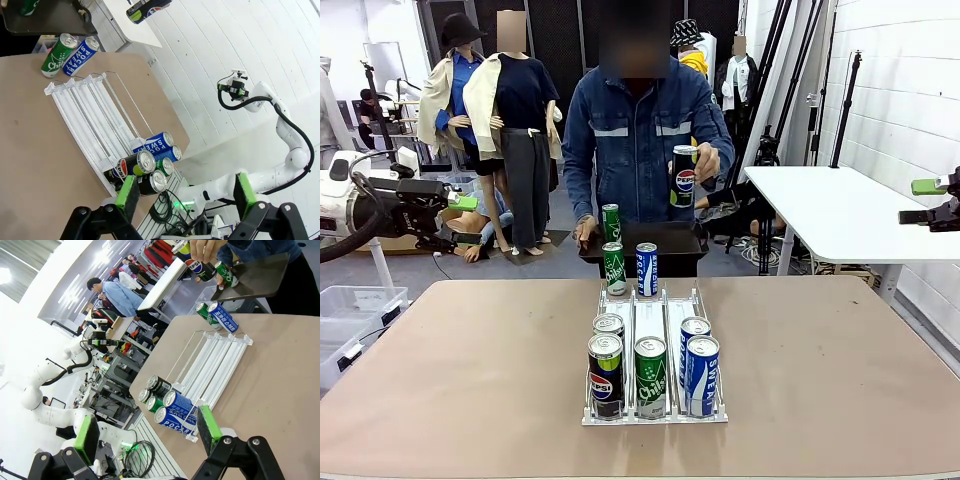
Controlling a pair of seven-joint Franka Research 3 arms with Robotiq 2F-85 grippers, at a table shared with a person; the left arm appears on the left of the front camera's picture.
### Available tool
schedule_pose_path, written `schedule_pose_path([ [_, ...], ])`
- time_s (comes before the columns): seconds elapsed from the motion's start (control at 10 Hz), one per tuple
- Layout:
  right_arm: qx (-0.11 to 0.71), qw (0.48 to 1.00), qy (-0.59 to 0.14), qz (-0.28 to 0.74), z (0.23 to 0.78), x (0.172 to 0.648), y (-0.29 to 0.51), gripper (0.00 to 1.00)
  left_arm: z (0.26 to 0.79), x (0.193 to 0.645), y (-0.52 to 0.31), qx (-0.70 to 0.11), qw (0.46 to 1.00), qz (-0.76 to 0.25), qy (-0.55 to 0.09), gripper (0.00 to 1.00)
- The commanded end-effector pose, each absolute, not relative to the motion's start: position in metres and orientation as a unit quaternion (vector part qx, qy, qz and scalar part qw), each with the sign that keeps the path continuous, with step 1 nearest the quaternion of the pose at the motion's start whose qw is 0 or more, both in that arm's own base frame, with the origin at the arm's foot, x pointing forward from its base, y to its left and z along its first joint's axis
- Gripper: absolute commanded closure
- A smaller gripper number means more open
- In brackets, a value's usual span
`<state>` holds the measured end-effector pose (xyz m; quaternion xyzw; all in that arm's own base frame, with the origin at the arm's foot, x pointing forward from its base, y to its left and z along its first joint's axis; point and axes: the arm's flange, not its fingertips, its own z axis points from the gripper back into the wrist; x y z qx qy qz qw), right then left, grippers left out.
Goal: Retrieve and hand over the desired beverage to the person.
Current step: Pick up another can of the same type that the person held from the Automatic Can Dispenser.
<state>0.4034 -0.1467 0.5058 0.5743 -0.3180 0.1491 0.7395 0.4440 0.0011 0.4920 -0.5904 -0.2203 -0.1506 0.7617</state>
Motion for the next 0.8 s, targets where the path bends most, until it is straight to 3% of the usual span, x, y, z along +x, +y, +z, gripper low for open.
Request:
schedule_pose_path([
  [0.0,0.579,0.735,-0.32,0.151,0.5065,0.4033,-0.1464,0.0,0.4924,0.4438,0.0023,-0.592,0.76,-0.15,-0.221,0.0],
  [0.7,0.579,0.735,-0.32,0.151,0.5065,0.4033,-0.1464,0.0,0.4924,0.4438,0.0023,-0.592,0.76,-0.15,-0.221,0.0],
])
